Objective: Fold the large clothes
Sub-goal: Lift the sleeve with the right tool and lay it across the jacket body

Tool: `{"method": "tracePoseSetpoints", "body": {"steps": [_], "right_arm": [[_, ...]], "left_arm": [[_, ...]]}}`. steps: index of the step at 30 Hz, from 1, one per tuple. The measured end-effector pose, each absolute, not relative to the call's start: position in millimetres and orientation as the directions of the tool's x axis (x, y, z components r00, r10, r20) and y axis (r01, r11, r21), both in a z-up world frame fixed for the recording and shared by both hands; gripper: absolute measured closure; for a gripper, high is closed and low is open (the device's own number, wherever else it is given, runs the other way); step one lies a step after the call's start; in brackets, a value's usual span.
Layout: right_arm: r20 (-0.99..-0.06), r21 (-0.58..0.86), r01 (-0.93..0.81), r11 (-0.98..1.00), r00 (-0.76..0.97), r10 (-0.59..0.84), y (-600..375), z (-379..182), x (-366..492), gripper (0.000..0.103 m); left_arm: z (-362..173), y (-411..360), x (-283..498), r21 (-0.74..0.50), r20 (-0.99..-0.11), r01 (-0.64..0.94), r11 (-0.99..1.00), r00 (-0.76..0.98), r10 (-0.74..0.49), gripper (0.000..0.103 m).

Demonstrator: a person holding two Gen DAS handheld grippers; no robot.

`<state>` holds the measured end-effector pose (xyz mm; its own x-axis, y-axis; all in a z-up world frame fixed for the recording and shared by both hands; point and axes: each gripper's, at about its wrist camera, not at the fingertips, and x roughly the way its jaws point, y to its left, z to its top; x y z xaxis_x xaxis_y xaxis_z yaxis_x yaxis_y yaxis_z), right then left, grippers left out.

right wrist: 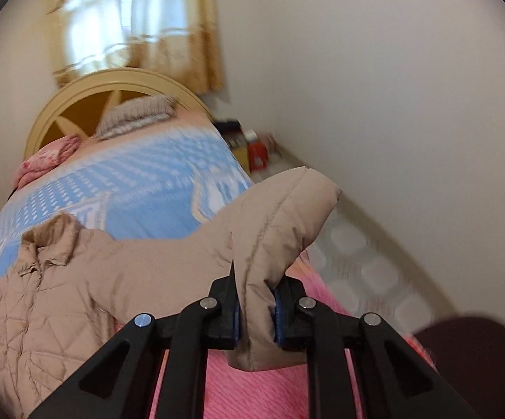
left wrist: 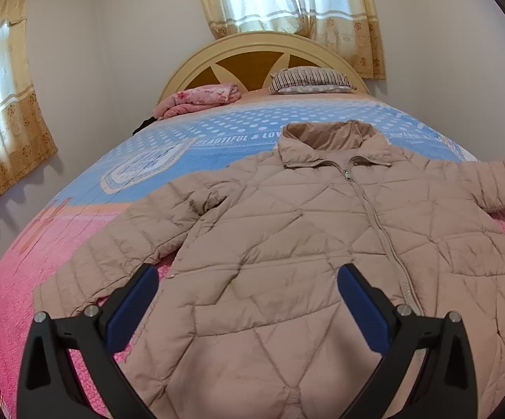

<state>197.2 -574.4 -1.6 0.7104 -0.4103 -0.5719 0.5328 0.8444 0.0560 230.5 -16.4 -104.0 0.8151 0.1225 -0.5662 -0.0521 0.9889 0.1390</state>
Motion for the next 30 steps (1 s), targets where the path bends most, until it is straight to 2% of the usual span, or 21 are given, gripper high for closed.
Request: {"method": "tracePoseSetpoints", "body": {"steps": [6, 12, 23, 30], "right_arm": [[-0.491, -0.036, 0.410, 0.911, 0.787, -0.373, -506, 38, 221, 0.090], [-0.450, -0.129, 0.276, 0.952, 0.840, -0.304, -431, 53, 240, 0.090], [-0.447, -0.252, 0.060, 0.966, 0.878, -0.171, -317, 48, 276, 0.090], [-0.497, -0.242, -0.050, 0.969, 0.864, -0.079, -267, 17, 308, 0.090]], "left_arm": [[-103, -9, 231, 0.137, -0.564, -0.058, 0.989, 0.816, 0.126, 0.000], [-103, 5, 228, 0.121, -0.564, -0.075, 0.990, 0.815, 0.131, 0.000], [-103, 33, 226, 0.095, -0.565, -0.113, 0.989, 0.812, 0.147, 0.000], [-106, 50, 229, 0.085, -0.569, -0.139, 0.987, 0.806, 0.163, 0.000]]}}
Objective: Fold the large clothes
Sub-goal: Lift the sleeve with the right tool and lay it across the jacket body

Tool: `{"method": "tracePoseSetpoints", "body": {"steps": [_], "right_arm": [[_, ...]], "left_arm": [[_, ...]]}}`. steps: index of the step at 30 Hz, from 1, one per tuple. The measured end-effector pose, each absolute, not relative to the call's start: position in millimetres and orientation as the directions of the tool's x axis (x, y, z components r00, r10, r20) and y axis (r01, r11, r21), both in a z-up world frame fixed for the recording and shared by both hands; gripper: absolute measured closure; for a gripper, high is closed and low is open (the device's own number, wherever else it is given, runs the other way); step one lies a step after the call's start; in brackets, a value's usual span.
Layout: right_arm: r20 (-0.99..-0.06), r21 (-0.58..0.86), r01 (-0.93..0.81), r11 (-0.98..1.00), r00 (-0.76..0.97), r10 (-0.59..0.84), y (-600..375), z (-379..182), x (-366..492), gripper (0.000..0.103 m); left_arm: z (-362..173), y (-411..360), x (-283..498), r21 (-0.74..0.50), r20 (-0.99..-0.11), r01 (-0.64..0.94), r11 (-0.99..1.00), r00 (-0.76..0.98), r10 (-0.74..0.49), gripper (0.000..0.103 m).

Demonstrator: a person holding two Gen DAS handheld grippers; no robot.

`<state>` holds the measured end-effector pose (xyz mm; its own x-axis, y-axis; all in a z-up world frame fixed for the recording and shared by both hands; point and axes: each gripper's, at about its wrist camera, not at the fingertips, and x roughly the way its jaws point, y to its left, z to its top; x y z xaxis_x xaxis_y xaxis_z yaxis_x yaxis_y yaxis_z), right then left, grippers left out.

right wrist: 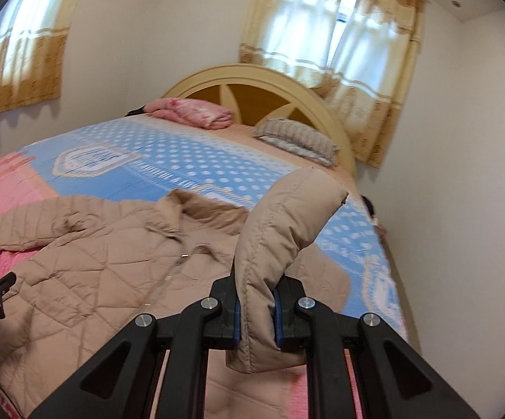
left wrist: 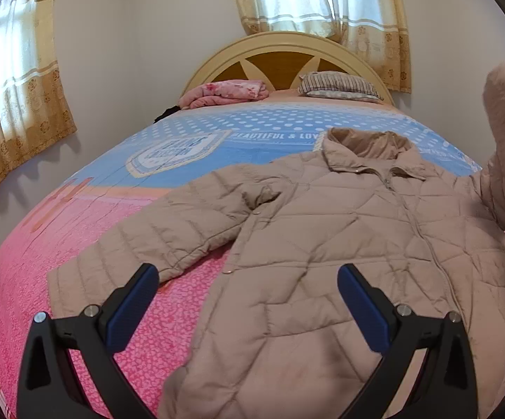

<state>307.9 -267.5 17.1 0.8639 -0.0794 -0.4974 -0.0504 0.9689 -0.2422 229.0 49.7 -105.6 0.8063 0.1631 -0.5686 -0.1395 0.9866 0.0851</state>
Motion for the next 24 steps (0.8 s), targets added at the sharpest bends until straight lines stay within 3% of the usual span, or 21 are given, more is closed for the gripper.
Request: {"method": "tracePoseSetpoints", "body": {"steps": [9, 24], "right_arm": [[-0.586, -0.164, -0.186, 0.969, 0.808, 0.056, -199, -44, 347, 0.090], [-0.731, 0.011, -0.268, 0.963, 0.655, 0.191, -149, -141, 391, 0.087]], "left_arm": [[-110, 69, 233, 0.094, -0.576, -0.166, 0.982, 0.795, 0.189, 0.000], [-115, 73, 242, 0.131, -0.592, -0.175, 0.976, 0.776, 0.219, 0.000]]}}
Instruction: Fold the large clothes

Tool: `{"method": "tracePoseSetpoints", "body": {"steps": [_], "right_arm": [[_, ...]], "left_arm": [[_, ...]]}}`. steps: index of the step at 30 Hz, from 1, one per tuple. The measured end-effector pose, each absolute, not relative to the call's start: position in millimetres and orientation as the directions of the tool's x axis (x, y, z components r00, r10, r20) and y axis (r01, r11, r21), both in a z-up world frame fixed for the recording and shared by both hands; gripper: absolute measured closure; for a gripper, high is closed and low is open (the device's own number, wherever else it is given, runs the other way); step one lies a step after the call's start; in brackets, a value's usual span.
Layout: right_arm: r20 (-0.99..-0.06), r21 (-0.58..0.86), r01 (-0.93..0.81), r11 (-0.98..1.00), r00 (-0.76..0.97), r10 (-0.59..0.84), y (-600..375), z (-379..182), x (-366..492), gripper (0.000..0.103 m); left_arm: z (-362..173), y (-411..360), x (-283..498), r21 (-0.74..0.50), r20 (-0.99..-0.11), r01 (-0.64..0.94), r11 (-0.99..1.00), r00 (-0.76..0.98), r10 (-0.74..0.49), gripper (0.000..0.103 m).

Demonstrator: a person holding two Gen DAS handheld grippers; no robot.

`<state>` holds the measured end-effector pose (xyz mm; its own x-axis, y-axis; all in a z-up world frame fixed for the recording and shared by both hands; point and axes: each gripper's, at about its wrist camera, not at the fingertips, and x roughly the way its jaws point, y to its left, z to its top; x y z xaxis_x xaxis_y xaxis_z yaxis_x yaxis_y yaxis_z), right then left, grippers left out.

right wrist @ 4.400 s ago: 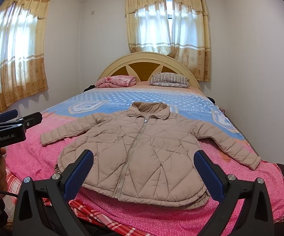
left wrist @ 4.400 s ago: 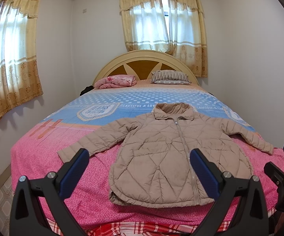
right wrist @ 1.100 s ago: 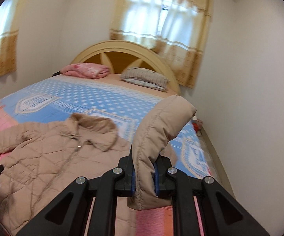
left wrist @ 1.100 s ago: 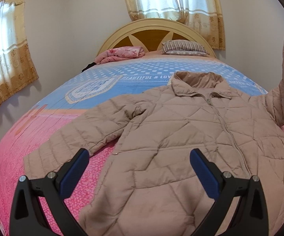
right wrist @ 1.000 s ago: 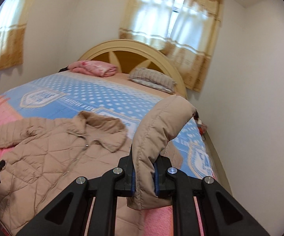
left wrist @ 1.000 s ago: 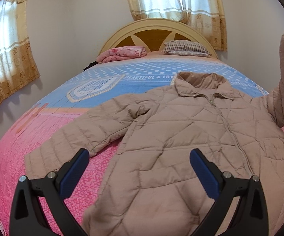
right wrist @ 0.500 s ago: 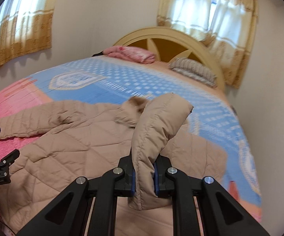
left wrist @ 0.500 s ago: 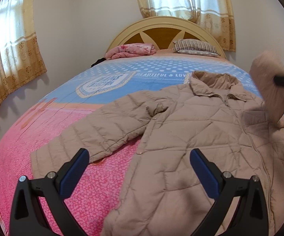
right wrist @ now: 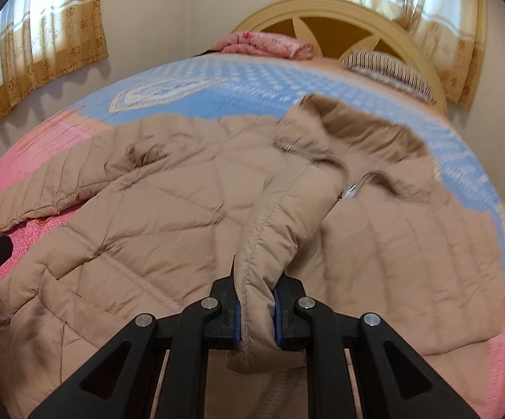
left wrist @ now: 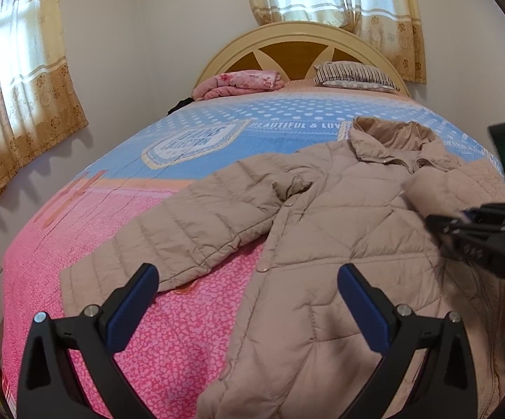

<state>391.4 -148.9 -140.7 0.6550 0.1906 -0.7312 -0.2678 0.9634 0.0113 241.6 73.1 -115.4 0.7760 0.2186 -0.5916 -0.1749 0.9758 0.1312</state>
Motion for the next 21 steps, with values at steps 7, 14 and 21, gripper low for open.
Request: {"method": "tracePoseSetpoints", "body": {"steps": [7, 14, 21], "right_arm": [[-0.647, 0.102, -0.330, 0.938, 0.695, 0.315, -158, -110, 363, 0.036], [-0.582, 0.213, -0.187, 0.959, 0.764, 0.278, -236, -79, 343, 0.037], [-0.739, 0.142, -0.068, 0.988, 0.657, 0.151, -257, -136, 381, 0.061]], "left_arm": [[-100, 66, 240, 0.168, -0.559, -0.172, 0.971, 0.794, 0.237, 0.000], [-80, 44, 250, 0.183, -0.524, -0.141, 0.973, 0.823, 0.218, 0.000], [-66, -6, 274, 0.188, -0.503, -0.053, 0.981, 0.853, 0.143, 0.000]]}}
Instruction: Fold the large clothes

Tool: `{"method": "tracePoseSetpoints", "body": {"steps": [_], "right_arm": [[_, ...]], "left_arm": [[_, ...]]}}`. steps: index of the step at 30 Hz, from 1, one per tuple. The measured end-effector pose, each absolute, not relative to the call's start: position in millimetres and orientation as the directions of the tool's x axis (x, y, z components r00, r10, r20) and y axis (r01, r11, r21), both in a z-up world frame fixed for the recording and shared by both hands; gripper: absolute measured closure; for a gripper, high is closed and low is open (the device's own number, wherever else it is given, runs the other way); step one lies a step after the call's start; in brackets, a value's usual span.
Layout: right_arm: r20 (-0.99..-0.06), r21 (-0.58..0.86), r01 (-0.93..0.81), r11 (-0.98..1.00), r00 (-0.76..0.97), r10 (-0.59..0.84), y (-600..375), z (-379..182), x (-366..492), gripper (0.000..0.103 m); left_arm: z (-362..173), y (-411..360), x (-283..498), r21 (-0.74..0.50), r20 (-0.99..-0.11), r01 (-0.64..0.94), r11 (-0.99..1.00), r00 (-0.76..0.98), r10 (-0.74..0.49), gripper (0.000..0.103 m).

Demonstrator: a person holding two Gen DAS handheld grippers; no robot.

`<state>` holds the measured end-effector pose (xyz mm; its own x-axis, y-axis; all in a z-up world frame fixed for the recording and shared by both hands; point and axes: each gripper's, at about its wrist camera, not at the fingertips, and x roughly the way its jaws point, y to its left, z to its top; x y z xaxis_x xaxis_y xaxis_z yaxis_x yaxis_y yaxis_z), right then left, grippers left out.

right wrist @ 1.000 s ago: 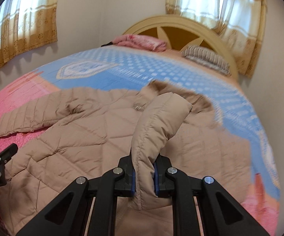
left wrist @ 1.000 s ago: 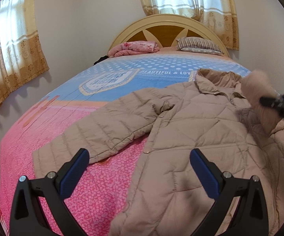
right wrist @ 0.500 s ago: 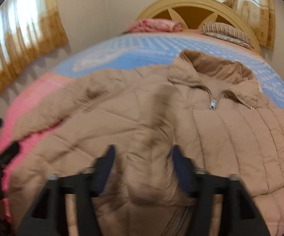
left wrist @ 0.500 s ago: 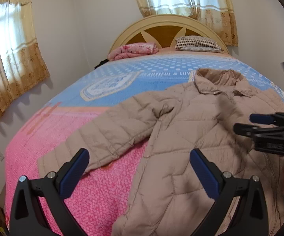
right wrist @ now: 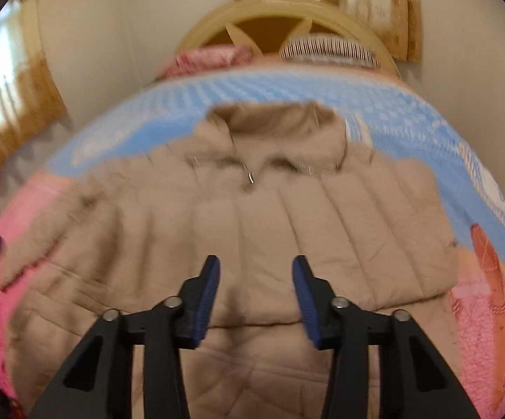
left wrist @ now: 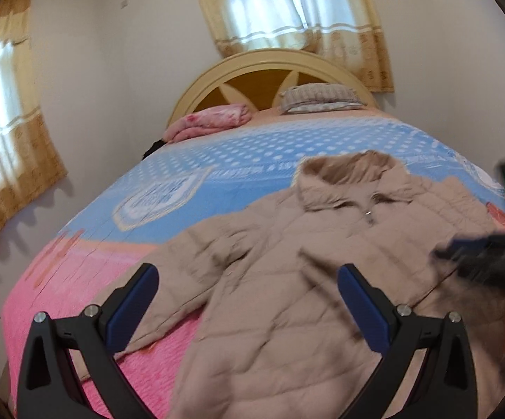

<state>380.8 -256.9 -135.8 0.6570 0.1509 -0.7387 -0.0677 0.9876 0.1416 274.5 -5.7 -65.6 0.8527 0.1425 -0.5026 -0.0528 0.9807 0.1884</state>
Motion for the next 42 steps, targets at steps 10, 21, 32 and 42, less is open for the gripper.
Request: {"method": "tracePoseSetpoints", "body": {"steps": [10, 21, 32, 42], "right_arm": [[-0.765, 0.207, -0.089, 0.974, 0.607, 0.218, -254, -168, 384, 0.061], [-0.639, 0.254, 0.177, 0.951, 0.768, 0.028, -386, -115, 413, 0.061], [-0.747, 0.229, 0.221, 0.948, 0.665, 0.025, -413, -192, 449, 0.066], [-0.727, 0.228, 0.231, 0.946, 0.686, 0.008, -415, -177, 439, 0.067]], "left_arm": [[-138, -65, 354, 0.379, -0.567, -0.015, 0.925, 0.787, 0.245, 0.000], [-176, -47, 371, 0.378, -0.635, -0.028, 0.925, 0.719, 0.281, 0.000], [-119, -63, 363, 0.248, -0.601, -0.011, 0.969, 0.782, 0.163, 0.000], [-175, -79, 402, 0.267, -0.706, 0.054, 0.962, 0.691, 0.157, 0.000]]}}
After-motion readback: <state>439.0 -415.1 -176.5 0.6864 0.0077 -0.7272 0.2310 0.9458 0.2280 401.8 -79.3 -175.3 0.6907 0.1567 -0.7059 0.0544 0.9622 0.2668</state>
